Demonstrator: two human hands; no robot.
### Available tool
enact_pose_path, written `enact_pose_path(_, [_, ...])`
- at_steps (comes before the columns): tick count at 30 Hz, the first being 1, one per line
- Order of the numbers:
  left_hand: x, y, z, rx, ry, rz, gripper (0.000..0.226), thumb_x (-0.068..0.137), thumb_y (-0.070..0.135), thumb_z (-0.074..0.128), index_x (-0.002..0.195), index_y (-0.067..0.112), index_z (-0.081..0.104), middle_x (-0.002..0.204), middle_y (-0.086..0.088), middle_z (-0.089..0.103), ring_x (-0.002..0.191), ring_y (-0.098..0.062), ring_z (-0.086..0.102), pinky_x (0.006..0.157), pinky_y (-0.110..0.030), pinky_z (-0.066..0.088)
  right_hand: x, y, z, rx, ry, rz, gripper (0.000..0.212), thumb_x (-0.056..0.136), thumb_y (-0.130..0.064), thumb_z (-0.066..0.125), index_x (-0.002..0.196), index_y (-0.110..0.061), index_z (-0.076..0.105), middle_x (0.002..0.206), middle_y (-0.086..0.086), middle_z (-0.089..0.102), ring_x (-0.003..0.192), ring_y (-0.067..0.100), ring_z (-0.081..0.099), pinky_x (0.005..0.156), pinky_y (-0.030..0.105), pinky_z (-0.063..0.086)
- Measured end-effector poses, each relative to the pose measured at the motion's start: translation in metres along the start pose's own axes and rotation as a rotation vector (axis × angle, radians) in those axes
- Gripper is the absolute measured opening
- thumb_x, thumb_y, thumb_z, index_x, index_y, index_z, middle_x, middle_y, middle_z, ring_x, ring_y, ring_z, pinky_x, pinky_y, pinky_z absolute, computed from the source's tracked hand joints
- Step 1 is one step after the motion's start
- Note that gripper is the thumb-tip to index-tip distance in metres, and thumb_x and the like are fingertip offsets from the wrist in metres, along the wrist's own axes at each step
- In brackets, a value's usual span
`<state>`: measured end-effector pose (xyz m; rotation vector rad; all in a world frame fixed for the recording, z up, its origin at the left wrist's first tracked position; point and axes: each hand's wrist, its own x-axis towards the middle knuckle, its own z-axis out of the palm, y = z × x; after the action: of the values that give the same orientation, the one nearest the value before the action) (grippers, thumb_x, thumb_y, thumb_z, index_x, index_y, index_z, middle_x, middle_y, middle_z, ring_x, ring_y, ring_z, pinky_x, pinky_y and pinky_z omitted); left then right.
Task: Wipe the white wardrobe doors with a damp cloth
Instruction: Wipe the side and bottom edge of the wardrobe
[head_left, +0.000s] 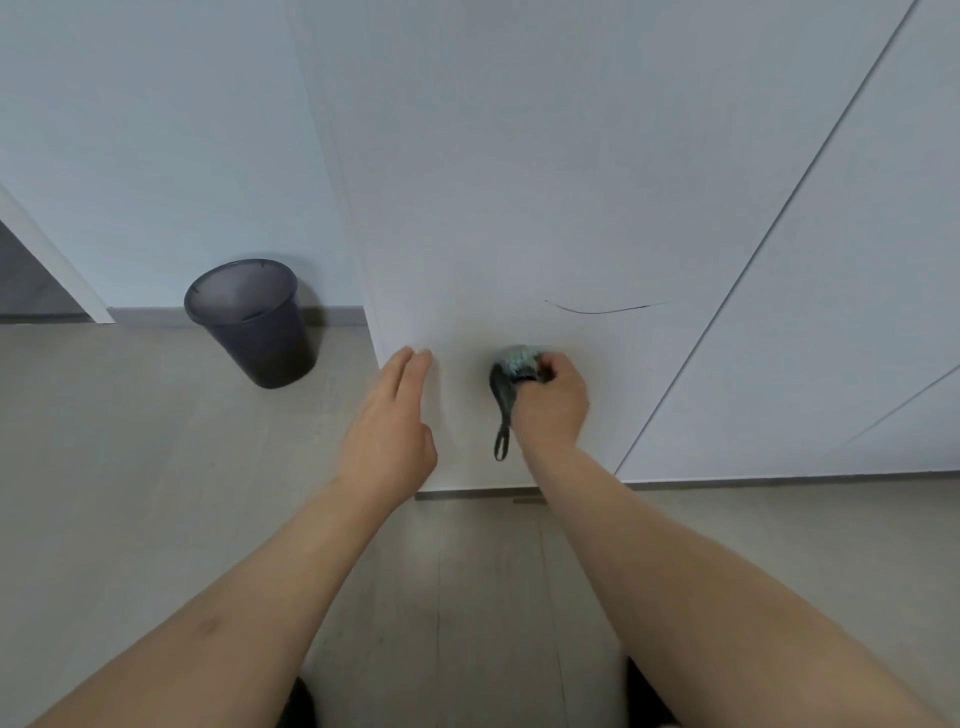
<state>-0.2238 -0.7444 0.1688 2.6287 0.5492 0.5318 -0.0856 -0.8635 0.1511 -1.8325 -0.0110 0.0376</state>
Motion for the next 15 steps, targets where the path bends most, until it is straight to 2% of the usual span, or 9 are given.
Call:
enact_pose_path(2, [-0.003, 0.002, 0.002, 0.009, 0.005, 0.01, 0.078, 0.085, -0.005, 0.052, 0.157, 0.014, 0.028, 0.165, -0.002, 0.02, 0.148, -0.02, 0.029, 0.108, -0.025, 0.036, 0.015, 0.03, -0.024, -0.01, 0.112, 0.134, 0.034, 0.076, -0.002, 0.051, 0.099, -0.017, 0.07, 0.093, 0.003, 0.071, 0.088, 0.025, 0.067, 0.072, 0.028, 0.05])
enact_pose_path(3, [-0.002, 0.003, 0.002, 0.012, 0.007, 0.023, 0.077, 0.085, -0.004, 0.053, 0.156, 0.013, 0.03, 0.164, -0.003, 0.022, 0.148, -0.02, 0.03, 0.107, -0.024, 0.035, 0.025, 0.034, -0.036, -0.014, 0.174, 0.157, 0.034, 0.076, -0.004, 0.049, 0.099, -0.017, 0.07, 0.095, 0.005, 0.071, 0.09, 0.029, 0.067, 0.075, 0.035, 0.055])
enact_pose_path(5, [-0.001, 0.004, 0.004, 0.006, 0.019, 0.035, 0.073, 0.085, -0.004, 0.053, 0.154, 0.011, 0.034, 0.163, -0.005, 0.026, 0.147, -0.02, 0.031, 0.107, -0.021, 0.03, 0.044, 0.026, -0.059, 0.001, 0.276, 0.168, 0.032, 0.076, -0.006, 0.047, 0.099, -0.02, 0.065, 0.098, 0.004, 0.068, 0.092, 0.03, 0.065, 0.08, 0.046, 0.059])
enact_pose_path(7, [0.003, 0.007, 0.008, -0.021, 0.043, 0.033, 0.069, 0.086, -0.004, 0.053, 0.152, 0.009, 0.037, 0.16, -0.007, 0.029, 0.147, -0.02, 0.03, 0.11, -0.021, 0.027, 0.057, 0.011, -0.081, 0.063, 0.366, 0.14, 0.035, 0.076, -0.007, 0.045, 0.105, -0.021, 0.059, 0.104, 0.003, 0.065, 0.096, 0.028, 0.064, 0.084, 0.047, 0.058])
enact_pose_path(9, [0.008, 0.01, 0.012, -0.062, 0.06, 0.011, 0.067, 0.087, -0.002, 0.053, 0.151, 0.009, 0.038, 0.159, -0.007, 0.03, 0.146, -0.019, 0.03, 0.112, -0.026, 0.033, 0.069, 0.003, -0.097, 0.065, 0.438, 0.055, 0.041, 0.073, -0.011, 0.042, 0.109, -0.024, 0.057, 0.109, 0.003, 0.064, 0.098, 0.026, 0.063, 0.088, 0.045, 0.056])
enact_pose_path(12, [0.013, 0.009, 0.017, -0.088, 0.069, -0.009, 0.066, 0.087, -0.001, 0.053, 0.15, 0.009, 0.038, 0.154, -0.006, 0.032, 0.14, -0.019, 0.036, 0.107, -0.032, 0.043, 0.078, 0.019, -0.102, -0.005, 0.433, 0.033, 0.045, 0.069, -0.016, 0.04, 0.11, -0.029, 0.054, 0.11, 0.003, 0.063, 0.097, 0.028, 0.064, 0.084, 0.047, 0.057])
enact_pose_path(15, [0.012, 0.001, 0.019, -0.09, 0.09, 0.018, 0.066, 0.085, -0.005, 0.051, 0.149, 0.007, 0.04, 0.149, -0.005, 0.039, 0.134, -0.018, 0.042, 0.105, -0.028, 0.042, 0.071, 0.045, -0.09, -0.13, 0.336, 0.117, 0.042, 0.068, -0.015, 0.042, 0.105, -0.033, 0.05, 0.109, 0.006, 0.061, 0.093, 0.032, 0.063, 0.076, 0.052, 0.059])
